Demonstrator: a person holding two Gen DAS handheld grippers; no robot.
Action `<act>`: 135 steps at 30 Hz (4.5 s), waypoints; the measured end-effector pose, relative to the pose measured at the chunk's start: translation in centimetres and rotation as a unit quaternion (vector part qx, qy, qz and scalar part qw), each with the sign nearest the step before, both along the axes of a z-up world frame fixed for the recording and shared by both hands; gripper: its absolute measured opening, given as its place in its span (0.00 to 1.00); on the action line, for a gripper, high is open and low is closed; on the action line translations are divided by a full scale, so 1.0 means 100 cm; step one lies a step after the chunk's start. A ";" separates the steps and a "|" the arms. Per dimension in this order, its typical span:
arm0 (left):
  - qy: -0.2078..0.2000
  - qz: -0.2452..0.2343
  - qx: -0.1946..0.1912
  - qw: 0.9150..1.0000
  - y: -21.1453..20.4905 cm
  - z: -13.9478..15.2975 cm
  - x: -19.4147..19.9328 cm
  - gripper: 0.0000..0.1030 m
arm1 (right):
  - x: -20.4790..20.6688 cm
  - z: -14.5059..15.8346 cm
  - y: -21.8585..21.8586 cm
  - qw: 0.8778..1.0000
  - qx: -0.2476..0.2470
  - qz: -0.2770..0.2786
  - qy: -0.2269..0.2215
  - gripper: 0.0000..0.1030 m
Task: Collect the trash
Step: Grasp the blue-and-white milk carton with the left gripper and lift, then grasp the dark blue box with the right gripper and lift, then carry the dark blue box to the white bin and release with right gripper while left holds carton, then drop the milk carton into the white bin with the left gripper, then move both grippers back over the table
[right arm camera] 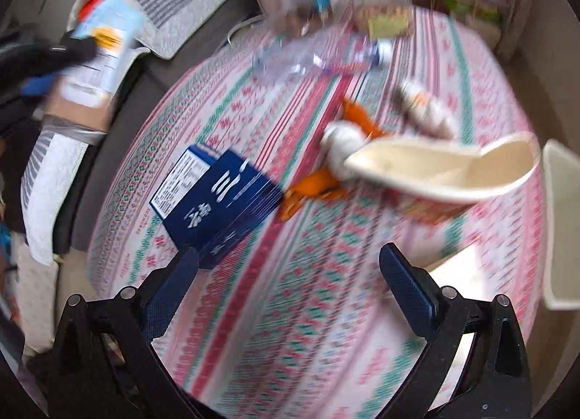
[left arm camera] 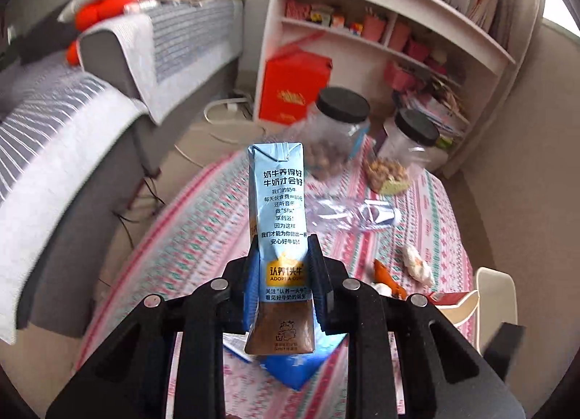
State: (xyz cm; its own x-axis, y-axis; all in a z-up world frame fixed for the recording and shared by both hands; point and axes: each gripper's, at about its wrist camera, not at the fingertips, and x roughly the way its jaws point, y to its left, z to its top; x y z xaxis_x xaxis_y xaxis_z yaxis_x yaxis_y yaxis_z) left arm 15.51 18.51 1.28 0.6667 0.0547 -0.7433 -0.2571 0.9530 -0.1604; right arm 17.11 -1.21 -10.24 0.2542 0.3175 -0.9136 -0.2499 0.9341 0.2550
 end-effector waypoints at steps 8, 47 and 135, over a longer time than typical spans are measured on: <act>-0.038 0.020 0.051 0.998 0.031 0.021 -0.030 0.24 | 0.018 -0.035 0.049 0.991 0.017 -0.123 0.048 0.93; -0.017 0.030 -0.013 0.999 0.058 0.009 -0.035 0.24 | 0.019 0.024 0.065 0.999 0.016 0.026 -0.043 0.37; -0.147 -0.158 0.148 0.965 -0.315 0.033 0.010 0.88 | -0.019 0.155 -0.303 0.850 -0.107 -0.388 -0.340 0.93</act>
State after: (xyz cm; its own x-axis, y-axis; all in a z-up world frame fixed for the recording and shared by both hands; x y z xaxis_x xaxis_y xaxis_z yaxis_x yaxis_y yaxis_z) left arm 16.50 -13.03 4.59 0.8649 -0.0047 -0.5019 0.0683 0.9918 0.1084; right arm 15.16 -31.51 5.26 0.8036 -0.3411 -0.4876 0.4407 0.8918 0.1025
